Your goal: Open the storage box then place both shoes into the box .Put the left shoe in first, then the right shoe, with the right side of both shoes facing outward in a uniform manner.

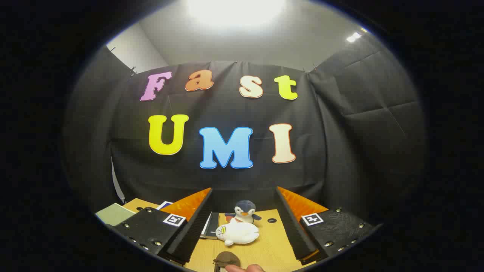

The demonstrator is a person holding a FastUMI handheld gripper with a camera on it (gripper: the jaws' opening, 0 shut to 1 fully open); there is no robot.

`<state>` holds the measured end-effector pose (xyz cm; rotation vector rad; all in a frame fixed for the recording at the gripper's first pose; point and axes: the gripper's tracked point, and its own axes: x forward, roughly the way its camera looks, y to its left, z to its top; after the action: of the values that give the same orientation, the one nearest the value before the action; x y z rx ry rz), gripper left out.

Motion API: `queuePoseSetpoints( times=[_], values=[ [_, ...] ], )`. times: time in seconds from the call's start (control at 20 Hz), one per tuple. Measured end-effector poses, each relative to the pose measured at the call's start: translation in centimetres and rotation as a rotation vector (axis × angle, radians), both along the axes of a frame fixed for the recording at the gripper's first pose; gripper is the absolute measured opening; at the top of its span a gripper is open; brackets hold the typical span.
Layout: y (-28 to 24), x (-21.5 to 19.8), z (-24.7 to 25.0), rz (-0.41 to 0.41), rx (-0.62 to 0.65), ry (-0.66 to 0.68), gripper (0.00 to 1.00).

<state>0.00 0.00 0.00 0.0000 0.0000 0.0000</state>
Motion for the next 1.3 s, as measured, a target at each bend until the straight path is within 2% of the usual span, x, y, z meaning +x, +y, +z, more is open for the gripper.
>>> queuePoseSetpoints(
  times=[0.9,1.3],
  values=[
    [-0.2,0.4,-1.0,0.008,0.006,0.031,0.96],
    [2.7,1.2,-4.0,0.072,0.057,0.097,0.96]
  ],
)
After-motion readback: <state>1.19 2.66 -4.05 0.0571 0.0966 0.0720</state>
